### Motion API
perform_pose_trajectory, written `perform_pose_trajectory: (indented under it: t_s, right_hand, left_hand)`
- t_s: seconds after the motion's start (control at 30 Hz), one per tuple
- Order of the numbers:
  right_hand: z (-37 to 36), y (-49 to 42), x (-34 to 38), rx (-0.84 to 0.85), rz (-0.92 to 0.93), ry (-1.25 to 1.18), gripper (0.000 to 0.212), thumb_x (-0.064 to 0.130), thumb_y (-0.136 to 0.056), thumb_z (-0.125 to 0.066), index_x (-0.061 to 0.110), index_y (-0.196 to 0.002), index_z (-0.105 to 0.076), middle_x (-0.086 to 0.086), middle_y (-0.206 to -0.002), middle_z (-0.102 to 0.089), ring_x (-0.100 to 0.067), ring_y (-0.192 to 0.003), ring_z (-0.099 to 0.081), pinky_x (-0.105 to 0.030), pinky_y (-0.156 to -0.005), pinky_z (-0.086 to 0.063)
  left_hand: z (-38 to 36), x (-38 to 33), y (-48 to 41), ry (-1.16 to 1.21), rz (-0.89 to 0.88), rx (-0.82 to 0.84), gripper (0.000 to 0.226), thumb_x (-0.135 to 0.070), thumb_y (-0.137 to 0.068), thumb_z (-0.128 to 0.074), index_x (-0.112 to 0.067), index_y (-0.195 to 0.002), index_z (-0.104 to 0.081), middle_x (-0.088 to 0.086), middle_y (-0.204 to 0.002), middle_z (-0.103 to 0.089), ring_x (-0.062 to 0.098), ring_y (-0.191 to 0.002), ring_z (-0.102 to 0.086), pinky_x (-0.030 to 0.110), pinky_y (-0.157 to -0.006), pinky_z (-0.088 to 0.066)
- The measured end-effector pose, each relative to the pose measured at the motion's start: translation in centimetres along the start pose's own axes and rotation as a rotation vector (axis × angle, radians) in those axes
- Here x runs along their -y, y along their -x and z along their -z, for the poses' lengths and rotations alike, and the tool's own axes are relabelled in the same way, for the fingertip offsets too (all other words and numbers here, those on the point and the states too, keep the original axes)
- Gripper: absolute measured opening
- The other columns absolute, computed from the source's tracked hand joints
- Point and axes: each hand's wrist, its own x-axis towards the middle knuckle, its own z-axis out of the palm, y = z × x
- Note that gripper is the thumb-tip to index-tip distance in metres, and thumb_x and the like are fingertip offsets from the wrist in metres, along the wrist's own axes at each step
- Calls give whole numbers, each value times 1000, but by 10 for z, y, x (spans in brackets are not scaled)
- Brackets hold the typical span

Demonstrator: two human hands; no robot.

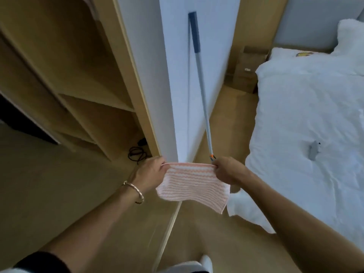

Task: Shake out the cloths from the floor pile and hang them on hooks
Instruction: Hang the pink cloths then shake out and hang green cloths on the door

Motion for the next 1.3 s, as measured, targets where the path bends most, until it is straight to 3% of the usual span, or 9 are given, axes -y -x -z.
perform_pose_trajectory:
  t_s: [0.23,0.4,0.53,0.7,0.8,0.87,1.0,1.2,1.3]
  right_hand:
    - [33,-74,93,61,273,46,30,5,-89,-36,13,-102,-62,-8,-107,-64,-24,-90,-55,-28,-74,-42]
    - [29,-95,195,170,512,70,32,28,-101,-36,22,-127,-53,0,-125,-58,-20,-107,-56,-24,-87,-43]
    - [27,-113,261,186,627,180,40,51,-96,-43,20,-120,-52,2,-120,-57,-17,-105,-54,-26,-85,-40]
    - [38,-152,340,151,719,224,27,44,-100,-39,26,-85,-53,3,-97,-57,-12,-95,-53,-24,-80,-36]
    - [49,-175,392,37,733,247,33,40,-101,-40,14,-104,-60,-4,-112,-59,-17,-101,-54,-24,-79,-34]
    - [57,-189,424,-37,750,259,31,37,-100,-41,13,-101,-59,-9,-113,-61,-23,-104,-56,-25,-75,-31]
    - [74,-211,470,-71,728,237,24,32,-100,-42,18,-84,-53,-12,-107,-64,-25,-100,-58,-26,-71,-32]
    - [108,-242,492,-143,632,121,22,30,-100,-42,12,-92,-54,-7,-92,-56,-25,-91,-56,-28,-69,-34]
    - [130,-270,498,-231,576,136,25,30,-100,-41,10,-101,-56,-11,-106,-62,-29,-102,-58,-28,-72,-35]
  left_hand:
    - [64,46,22,38,283,-223,21,-19,-98,-35,-20,-104,-55,1,-93,-63,21,-83,-57,32,-68,-44]
    - [109,101,49,84,459,-362,22,-14,-94,-36,-12,-101,-56,10,-93,-63,29,-87,-57,32,-71,-41]
    - [131,156,49,90,558,-423,19,-12,-92,-39,-7,-91,-57,17,-97,-63,34,-92,-56,34,-76,-40]
    - [172,228,36,123,506,-457,19,-15,-84,-38,-20,-68,-47,1,-72,-52,23,-75,-53,25,-63,-29]
    - [204,271,21,156,467,-417,16,-10,-89,-43,-16,-80,-55,-3,-69,-53,20,-74,-53,25,-61,-29]
    - [223,296,12,176,438,-363,12,-25,-92,-47,-21,-87,-57,-8,-74,-57,17,-80,-56,26,-65,-36]
    - [258,344,-12,128,364,-261,41,-64,-78,-57,-26,-94,-59,-12,-89,-63,7,-82,-58,25,-70,-43]
    - [300,374,-79,-23,252,-363,27,-40,-93,-45,-26,-70,-44,0,-83,-64,24,-85,-60,33,-68,-43]
    - [326,367,-113,-23,174,-376,28,-38,-95,-46,-22,-72,-46,5,-86,-63,24,-84,-58,31,-62,-33]
